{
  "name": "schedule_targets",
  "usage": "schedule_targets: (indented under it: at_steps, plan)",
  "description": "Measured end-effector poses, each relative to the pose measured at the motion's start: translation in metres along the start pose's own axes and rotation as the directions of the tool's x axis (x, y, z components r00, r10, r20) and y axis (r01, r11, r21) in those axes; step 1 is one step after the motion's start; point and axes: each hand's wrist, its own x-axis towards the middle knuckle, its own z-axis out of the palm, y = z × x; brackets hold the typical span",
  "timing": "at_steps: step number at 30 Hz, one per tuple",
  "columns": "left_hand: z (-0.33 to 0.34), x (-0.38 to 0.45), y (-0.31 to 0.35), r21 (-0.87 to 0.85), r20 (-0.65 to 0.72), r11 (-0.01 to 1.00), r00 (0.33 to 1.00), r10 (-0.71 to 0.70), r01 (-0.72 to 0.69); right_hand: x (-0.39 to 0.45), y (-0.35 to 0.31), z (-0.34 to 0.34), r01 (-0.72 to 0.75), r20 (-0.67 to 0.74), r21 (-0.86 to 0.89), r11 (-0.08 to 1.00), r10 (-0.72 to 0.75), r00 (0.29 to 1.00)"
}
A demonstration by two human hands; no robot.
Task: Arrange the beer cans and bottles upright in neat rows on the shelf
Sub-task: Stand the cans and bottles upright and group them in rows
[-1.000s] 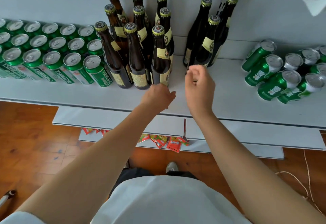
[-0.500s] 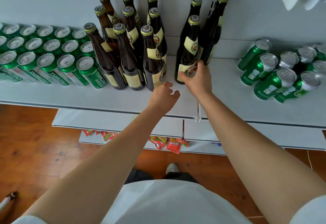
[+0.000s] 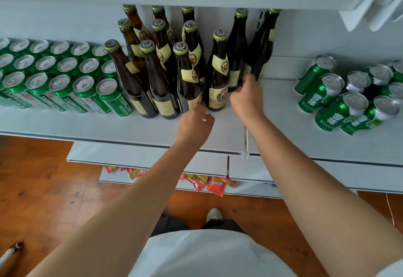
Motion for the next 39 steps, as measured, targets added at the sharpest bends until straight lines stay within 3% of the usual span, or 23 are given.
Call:
schedule_targets:
  at_steps: [2, 5, 12, 16, 18, 19, 21, 23, 24, 26, 29, 34, 39]
  plan:
    - [-0.001, -0.002, 0.004, -0.016, -0.013, 1.000, 1.000, -0.004, 0.004, 0.015, -0.005, -0.007, -0.060, 0.024, 0.022, 0.998, 0.059, 0.998]
    - [0.000, -0.004, 0.007, -0.007, 0.002, 1.000, 1.000, -0.004, 0.004, 0.031, -0.010, 0.002, -0.202, 0.178, 0.150, 0.968, 0.175, 0.968]
    - [0.004, 0.002, 0.005, 0.016, 0.060, 1.000, 0.998, -0.018, 0.018, 0.049, -0.007, 0.028, -0.336, 0.329, 0.377, 0.863, 0.215, 0.920]
    - [0.011, 0.014, 0.013, -0.172, 0.227, 0.982, 0.973, -0.039, 0.079, 0.050, -0.013, 0.023, -0.462, 0.423, 0.386, 0.798, 0.292, 0.858]
    - [0.017, 0.021, 0.017, -0.277, 0.300, 0.946, 0.951, -0.078, 0.165, 0.049, -0.012, 0.015, -0.454, 0.404, 0.331, 0.827, 0.311, 0.860]
    - [0.020, 0.024, 0.019, -0.343, 0.327, 0.910, 0.938, -0.116, 0.232, 0.047, -0.010, 0.010, -0.405, 0.336, 0.303, 0.862, 0.301, 0.893]
    - [0.026, 0.030, 0.022, -0.508, 0.379, 0.763, 0.899, -0.220, 0.400, 0.039, 0.001, -0.001, -0.282, 0.060, 0.272, 0.920, 0.276, 0.959]
    - [0.030, 0.033, 0.028, -0.644, 0.458, 0.552, 0.845, -0.276, 0.530, 0.032, 0.013, -0.019, -0.213, -0.221, 0.152, 0.965, 0.244, 0.944]
    - [0.033, 0.036, 0.029, -0.696, 0.488, 0.452, 0.829, -0.274, 0.559, 0.031, 0.019, -0.029, -0.194, -0.297, 0.071, 0.978, 0.207, 0.932]
    - [0.039, 0.042, 0.030, -0.765, 0.504, 0.308, 0.823, -0.260, 0.566, 0.036, 0.026, -0.043, -0.180, -0.291, 0.034, 0.983, 0.182, 0.939]
    - [0.042, 0.046, 0.032, -0.802, 0.494, 0.226, 0.827, -0.268, 0.552, 0.052, 0.028, -0.045, -0.156, -0.119, 0.042, 0.987, 0.160, 0.980]
    - [0.036, 0.049, 0.036, -0.802, 0.495, 0.239, 0.834, -0.246, 0.547, 0.070, 0.028, -0.032, -0.099, -0.033, 0.003, 0.995, 0.099, 0.995]
    - [0.026, 0.030, 0.028, -0.715, 0.502, 0.397, 0.818, -0.280, 0.575, 0.077, 0.029, -0.034, -0.066, -0.051, 0.052, 0.996, 0.069, 0.996]
